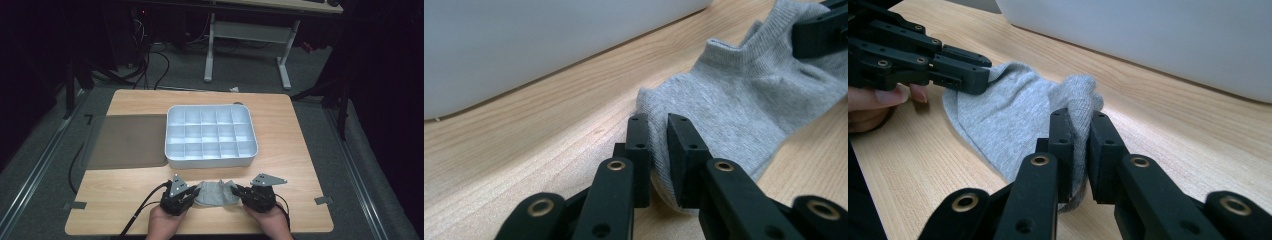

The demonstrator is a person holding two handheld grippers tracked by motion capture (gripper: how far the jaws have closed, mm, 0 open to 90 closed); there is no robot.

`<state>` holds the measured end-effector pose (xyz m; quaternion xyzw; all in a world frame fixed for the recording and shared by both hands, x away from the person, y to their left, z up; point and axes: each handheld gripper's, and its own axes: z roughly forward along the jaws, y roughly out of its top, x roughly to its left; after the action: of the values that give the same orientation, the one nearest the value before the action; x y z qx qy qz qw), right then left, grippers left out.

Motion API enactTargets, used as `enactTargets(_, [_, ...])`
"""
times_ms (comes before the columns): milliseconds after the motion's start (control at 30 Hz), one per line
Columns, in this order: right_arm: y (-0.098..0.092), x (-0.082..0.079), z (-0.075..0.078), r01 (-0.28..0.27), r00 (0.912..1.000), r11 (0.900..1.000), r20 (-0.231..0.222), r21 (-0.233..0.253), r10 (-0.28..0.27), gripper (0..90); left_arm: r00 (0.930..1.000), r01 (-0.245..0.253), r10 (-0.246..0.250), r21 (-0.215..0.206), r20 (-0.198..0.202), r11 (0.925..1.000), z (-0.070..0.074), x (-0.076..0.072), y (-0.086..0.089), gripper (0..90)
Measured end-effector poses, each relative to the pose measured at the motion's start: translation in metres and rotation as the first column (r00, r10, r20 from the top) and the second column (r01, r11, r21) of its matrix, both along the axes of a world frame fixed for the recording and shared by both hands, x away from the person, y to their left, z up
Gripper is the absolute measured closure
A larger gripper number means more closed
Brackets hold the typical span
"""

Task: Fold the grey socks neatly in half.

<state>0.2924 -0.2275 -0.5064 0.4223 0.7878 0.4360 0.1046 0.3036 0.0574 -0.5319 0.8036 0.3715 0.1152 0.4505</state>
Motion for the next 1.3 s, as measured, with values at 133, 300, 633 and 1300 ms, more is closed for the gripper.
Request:
enactTargets(133, [0.002, 0.000, 0.002, 0.002, 0.9999, 1.000, 0.011, -0.009, -0.002, 83.7, 0.9996, -0.007, 0.007, -0.009, 0.028, 0.9999, 0.001, -0.002, 0.000, 80.0])
enactTargets(300, [0.006, -0.001, 0.007, 0.011, 0.9996, 1.000, 0.025, -0.027, -0.010, 83.8, 0.9995, -0.006, 0.006, -0.013, 0.032, 0.9999, 0.001, -0.003, 0.001, 80.0])
enactTargets(633, [0.016, 0.000, 0.013, 0.002, 0.9992, 0.999, 0.039, -0.050, 0.000, 83.7, 0.9987, 0.004, -0.003, -0.024, 0.052, 0.9997, 0.001, -0.004, 0.001, 80.4])
enactTargets(1300, [0.042, 0.005, 0.019, -0.017, 0.9983, 0.990, 0.053, -0.138, 0.025, 83.4, 0.9985, 0.041, -0.040, -0.044, 0.037, 0.9982, 0.001, -0.006, -0.001, 76.6])
